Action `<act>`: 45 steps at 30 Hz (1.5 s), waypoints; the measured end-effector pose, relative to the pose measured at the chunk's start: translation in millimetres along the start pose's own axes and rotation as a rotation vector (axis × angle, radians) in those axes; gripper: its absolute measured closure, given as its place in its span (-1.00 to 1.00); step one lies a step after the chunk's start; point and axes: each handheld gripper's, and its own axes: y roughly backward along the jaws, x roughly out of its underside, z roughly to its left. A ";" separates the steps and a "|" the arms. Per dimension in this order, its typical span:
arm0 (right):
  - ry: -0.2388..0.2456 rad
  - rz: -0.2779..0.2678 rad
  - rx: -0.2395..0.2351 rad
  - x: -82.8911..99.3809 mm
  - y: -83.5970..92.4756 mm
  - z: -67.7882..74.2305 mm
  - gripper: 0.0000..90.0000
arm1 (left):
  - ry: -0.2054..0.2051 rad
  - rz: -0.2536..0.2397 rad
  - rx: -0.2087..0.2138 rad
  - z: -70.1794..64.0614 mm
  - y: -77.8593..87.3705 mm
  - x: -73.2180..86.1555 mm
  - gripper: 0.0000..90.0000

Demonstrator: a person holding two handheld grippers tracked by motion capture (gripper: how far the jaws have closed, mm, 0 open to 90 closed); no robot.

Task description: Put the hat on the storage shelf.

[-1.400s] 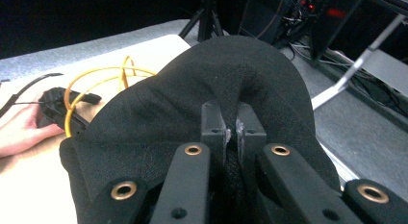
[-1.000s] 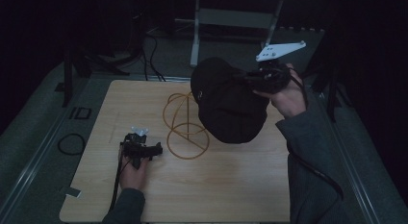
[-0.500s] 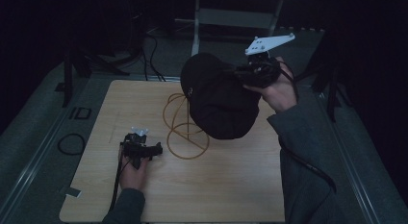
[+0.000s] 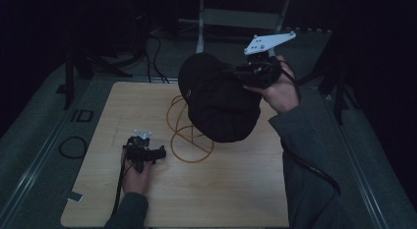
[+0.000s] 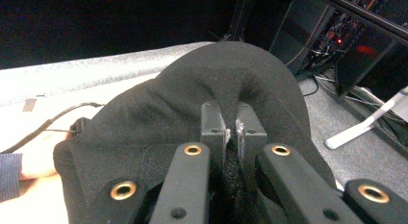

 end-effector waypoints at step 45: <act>0.012 0.047 -0.074 -20.9 -72.4 9.4 0.87 | -0.002 0.003 0.001 0.2 0.2 -0.1 -0.98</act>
